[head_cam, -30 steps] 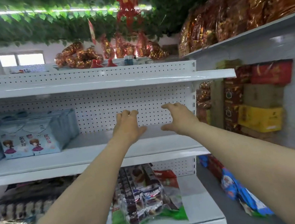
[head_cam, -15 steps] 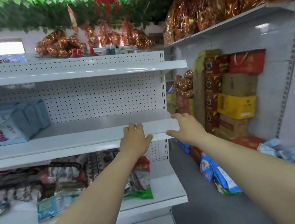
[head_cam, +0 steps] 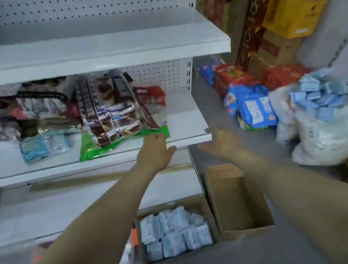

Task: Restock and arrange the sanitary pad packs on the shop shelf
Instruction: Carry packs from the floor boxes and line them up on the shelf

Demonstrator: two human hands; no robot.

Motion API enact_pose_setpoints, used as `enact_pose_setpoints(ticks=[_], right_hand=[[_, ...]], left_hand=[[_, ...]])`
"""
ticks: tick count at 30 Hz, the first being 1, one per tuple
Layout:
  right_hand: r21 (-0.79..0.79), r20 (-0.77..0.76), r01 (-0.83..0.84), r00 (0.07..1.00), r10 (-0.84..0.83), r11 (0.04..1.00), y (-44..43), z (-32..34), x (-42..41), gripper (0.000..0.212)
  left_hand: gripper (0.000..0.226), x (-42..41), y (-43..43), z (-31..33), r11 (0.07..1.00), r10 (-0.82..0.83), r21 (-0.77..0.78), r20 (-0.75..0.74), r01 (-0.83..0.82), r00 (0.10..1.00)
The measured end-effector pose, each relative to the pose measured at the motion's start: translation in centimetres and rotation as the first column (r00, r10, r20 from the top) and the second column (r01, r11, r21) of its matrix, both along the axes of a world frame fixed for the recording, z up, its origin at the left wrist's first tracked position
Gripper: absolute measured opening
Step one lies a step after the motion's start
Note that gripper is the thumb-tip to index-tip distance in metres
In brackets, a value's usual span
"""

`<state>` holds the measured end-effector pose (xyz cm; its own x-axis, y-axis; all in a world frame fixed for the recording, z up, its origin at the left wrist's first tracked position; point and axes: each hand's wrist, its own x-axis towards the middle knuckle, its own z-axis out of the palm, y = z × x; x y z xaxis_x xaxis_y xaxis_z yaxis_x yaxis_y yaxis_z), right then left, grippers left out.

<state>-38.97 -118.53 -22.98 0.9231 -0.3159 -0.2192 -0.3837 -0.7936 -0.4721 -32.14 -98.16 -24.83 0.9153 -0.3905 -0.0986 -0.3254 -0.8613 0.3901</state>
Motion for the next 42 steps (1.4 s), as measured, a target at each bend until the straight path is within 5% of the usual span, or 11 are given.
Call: enact_pose_setpoints(ticks=[5, 10, 17, 24, 31, 34, 42], right_hand=[[0.076, -0.235, -0.036, 0.971, 0.052, 0.996, 1.4, -14.3, -1.0, 0.078], [0.146, -0.374, 0.006, 0.926, 0.049, 0.989, 4.5, -24.5, -4.3, 0.031], [0.228, -0.518, 0.178, 0.855, -0.036, 0.957, 7.3, -40.4, -5.2, 0.056], [0.304, -0.558, 0.268, 0.828, -0.057, 0.914, 9.2, -52.6, -2.2, 0.067], [0.308, -0.473, 0.24, 0.878, -0.071, 0.92, 9.8, -62.7, 0.8, 0.08], [0.285, -0.428, 0.233, 0.899, -0.094, 0.93, 10.1, -65.8, 1.8, 0.088], [0.337, -0.431, 0.455, 0.853, -0.295, 0.824, 9.5, -71.5, 3.2, 0.109]], left_hand=[[0.055, -1.6, 3.3, -11.2, 0.998, 0.031, 0.067, -0.211, -0.017, 0.977], [0.05, -4.1, 6.2, -23.3, 0.994, 0.082, 0.096, -0.39, -0.048, 0.917], [0.056, -7.4, 8.9, -39.4, 0.962, 0.271, 0.136, -0.584, -0.237, 0.765], [0.046, -7.2, 11.7, -53.8, 0.799, 0.489, 0.102, -0.686, -0.593, 0.54], [0.08, -6.2, 12.0, -63.6, 0.44, 0.562, 0.154, -0.816, -0.885, 0.138], [0.06, -5.6, 11.3, -65.8, 0.177, 0.468, 0.16, -0.882, -0.971, -0.06], [0.064, -3.3, 10.8, -70.3, -0.161, 0.308, 0.161, -0.929, -0.974, -0.204]])
